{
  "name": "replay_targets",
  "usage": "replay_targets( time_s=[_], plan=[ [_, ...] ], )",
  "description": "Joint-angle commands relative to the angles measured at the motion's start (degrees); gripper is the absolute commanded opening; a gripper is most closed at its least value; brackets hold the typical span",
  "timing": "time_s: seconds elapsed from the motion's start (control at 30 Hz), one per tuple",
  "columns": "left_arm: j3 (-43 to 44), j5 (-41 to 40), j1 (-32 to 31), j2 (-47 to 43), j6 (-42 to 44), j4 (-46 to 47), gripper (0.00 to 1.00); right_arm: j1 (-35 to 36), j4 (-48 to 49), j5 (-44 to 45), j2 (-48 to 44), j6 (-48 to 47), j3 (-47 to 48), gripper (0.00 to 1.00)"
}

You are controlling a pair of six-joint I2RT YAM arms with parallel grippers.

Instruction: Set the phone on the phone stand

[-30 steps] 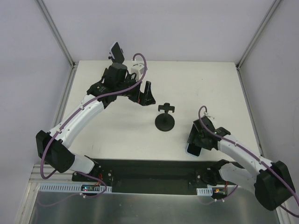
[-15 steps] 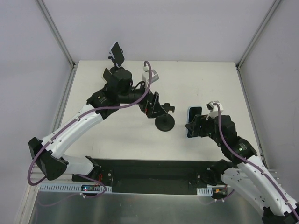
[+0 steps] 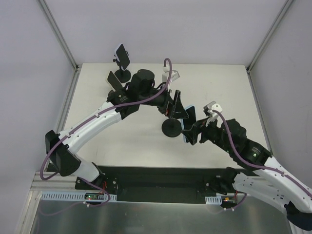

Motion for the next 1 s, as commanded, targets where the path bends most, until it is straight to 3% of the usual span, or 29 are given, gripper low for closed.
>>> replay_targets(
  time_s=[0.0,0.23,0.9,0.97],
  plan=[
    [3.84,-1.44,-1.24,0.96,-4.25,0.75,0.87,2.78,7.17,6.43,0.20,-2.42,3.53,0.01],
    [5.59,-3.20,-1.77,3.68,-4.16,-2.32,0.61,6.81,5.77,14.08,2.39,-3.65,5.11,0.01],
    [9.11,-3.38,-2.65,6.85,-2.05,-5.93,0.28,13.94,6.20,23.31,7.76,-8.48,8.28,0.01],
    [9.03,-3.12,-2.65,6.67,-1.79,-6.02,0.18,14.12,6.20,23.66,8.20,-8.66,8.45,0.01]
  ],
)
